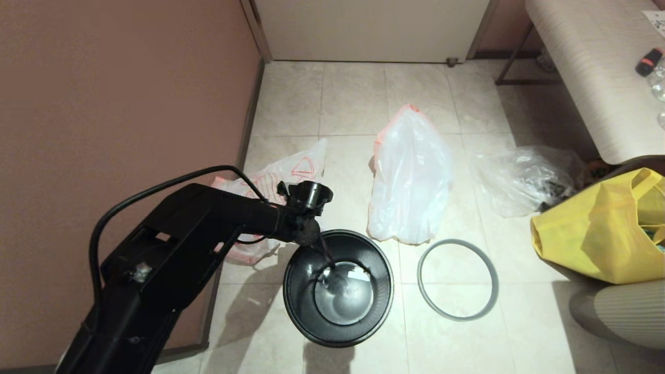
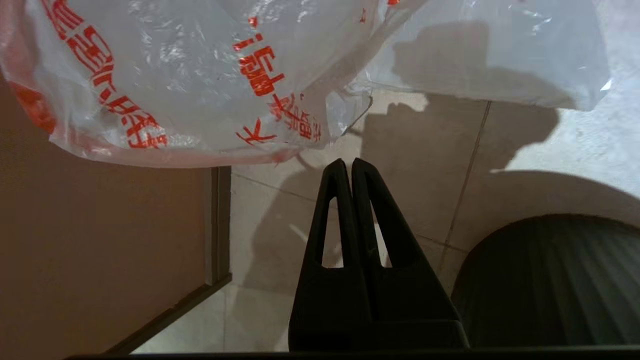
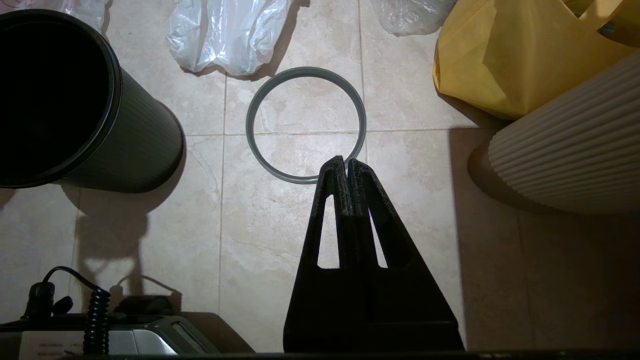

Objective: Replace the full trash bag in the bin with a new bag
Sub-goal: Pick up a new trash bag

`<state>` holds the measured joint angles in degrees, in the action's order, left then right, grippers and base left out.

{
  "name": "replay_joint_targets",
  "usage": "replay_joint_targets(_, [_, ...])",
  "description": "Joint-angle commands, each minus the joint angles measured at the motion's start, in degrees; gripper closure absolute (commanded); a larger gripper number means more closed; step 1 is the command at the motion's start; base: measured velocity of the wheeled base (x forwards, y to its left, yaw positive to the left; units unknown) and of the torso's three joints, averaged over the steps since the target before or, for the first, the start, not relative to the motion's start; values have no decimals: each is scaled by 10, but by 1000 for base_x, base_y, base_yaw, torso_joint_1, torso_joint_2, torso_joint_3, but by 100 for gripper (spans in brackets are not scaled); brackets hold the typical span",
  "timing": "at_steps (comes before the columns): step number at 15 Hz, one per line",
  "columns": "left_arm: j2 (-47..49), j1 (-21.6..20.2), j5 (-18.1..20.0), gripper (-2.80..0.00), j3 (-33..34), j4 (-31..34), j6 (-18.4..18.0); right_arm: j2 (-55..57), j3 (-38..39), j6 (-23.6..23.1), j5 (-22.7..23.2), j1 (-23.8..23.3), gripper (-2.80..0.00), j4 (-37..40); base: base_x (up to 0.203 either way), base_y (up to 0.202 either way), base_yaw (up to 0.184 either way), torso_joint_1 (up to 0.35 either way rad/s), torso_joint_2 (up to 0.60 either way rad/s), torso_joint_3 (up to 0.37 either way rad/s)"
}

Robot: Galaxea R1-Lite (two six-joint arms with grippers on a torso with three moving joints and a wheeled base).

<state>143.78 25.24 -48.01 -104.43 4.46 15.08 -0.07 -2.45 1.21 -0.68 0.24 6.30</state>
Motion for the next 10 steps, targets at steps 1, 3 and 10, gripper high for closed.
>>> replay_joint_targets(1, [37, -11, -3, -280, -34, 0, -4, 1, 0, 0, 0, 0, 0, 0, 0, 0, 0, 0, 0, 0])
replay_joint_targets(3, [72, -24, -2, -280, -81, -20, -7, 1, 0, 0, 0, 0, 0, 0, 0, 0, 0, 0, 0, 0])
replay_joint_targets(10, [151, -61, -4, -280, -81, -313, -146, 1, 0, 0, 0, 0, 0, 0, 0, 0, 0, 0, 0, 0])
